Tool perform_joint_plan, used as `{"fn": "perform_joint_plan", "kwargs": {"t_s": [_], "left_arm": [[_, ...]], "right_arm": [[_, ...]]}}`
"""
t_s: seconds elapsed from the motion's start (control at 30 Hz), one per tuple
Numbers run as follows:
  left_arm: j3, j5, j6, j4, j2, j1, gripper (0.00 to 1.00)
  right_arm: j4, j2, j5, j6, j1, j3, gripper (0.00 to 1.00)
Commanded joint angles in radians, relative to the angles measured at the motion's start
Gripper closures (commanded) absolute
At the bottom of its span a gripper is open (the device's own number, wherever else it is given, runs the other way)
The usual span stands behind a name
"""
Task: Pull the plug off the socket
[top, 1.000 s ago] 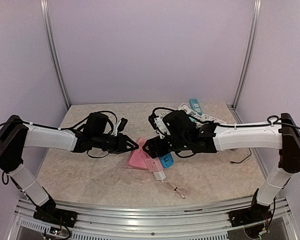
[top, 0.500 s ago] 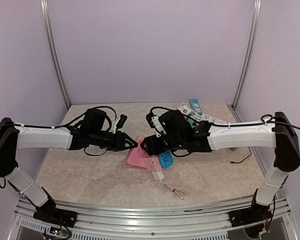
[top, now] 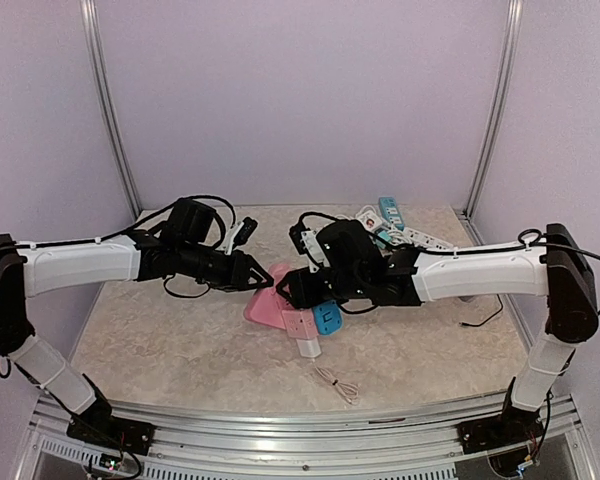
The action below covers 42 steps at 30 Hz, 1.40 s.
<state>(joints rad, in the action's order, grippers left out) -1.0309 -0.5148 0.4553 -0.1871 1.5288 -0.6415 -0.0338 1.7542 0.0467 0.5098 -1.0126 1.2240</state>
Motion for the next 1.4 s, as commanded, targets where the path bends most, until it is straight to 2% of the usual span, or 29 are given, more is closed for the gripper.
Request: {"fn": "perform_joint_plan", "kwargs": {"t_s": [0.0,0.1,0.23,0.7,0.93,1.37], "left_arm": [[-0.019,-0.012,-0.05,0.026,-0.012,-0.006,0.88],[-0.003,-0.027,-0.073,0.064,-0.004,-0.006,0.88],[0.022,-0.036,-0.073,0.099,-0.008,-0.003,0.88],[0.029,-0.019,-0.086,0.1,0.004,-0.001,0.88],[0.028,-0.018,-0.085,0.097,0.002,0.0,0.88],[0.025,-0.033,-0.093,0.097,0.004,0.002,0.88]], "right_arm": [[0.031,-0.014,-0.006,0.026,-0.007,-0.027,0.42],[0.031,-0.025,0.002,0.033,-0.007,-0.036,0.37],[0.029,-0.034,0.035,0.039,-0.008,-0.041,0.37],[0.066,-0.045,0.016,0.013,-0.009,-0.066,0.44],[0.088,-0.036,0.012,0.025,-0.012,-0.06,0.57],[0.089,-0.037,0.017,0.027,-0.015,-0.064,0.9]]}}
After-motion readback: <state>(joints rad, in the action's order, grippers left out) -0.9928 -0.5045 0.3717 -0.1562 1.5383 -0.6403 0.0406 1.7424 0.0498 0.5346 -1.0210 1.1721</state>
